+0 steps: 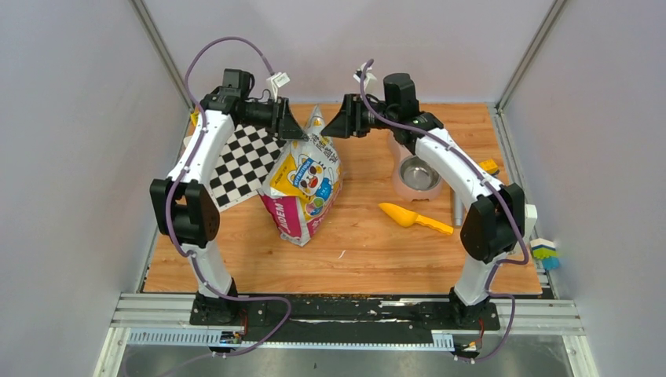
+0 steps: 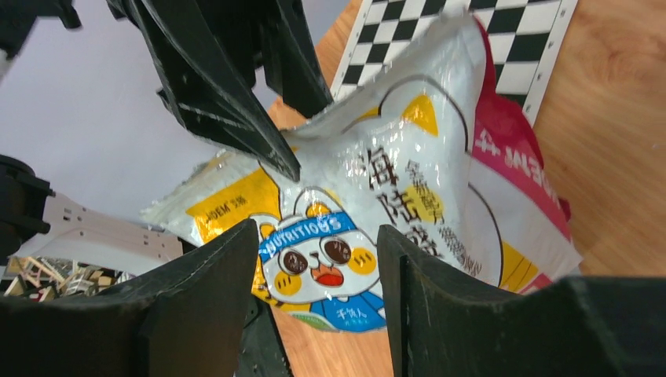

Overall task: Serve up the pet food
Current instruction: Open the pet food bag at the center of the board.

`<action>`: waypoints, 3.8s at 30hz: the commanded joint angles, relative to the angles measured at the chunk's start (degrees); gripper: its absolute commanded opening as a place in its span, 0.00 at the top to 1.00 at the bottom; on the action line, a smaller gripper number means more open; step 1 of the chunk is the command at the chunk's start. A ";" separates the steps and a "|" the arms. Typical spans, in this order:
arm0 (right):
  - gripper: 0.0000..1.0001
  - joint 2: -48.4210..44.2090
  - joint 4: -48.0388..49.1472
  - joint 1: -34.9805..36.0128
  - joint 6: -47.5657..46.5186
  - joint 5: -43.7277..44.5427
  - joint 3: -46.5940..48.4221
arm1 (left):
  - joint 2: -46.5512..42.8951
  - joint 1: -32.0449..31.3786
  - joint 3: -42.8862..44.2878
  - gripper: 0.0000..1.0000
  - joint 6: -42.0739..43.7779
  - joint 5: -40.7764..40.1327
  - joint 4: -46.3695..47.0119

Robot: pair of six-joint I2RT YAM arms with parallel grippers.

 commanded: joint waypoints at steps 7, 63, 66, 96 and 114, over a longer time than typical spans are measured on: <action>0.44 7.25 -2.08 0.45 -1.46 8.37 12.74 | -7.34 -0.21 -7.34 0.65 -10.43 7.50 12.71; 0.42 8.02 -2.34 4.04 6.05 6.33 14.77 | -12.42 5.02 -15.52 0.49 -17.97 2.04 21.88; 0.43 8.56 -2.32 4.10 6.22 6.82 15.41 | -11.68 5.06 -15.29 0.49 -17.63 1.49 21.56; 0.50 9.83 -3.88 4.41 5.72 10.31 15.20 | -10.44 3.75 -16.65 0.54 -16.85 -0.36 21.71; 0.64 11.30 -3.35 4.65 3.87 9.28 16.04 | -10.92 3.77 -17.06 0.53 -17.50 0.63 22.55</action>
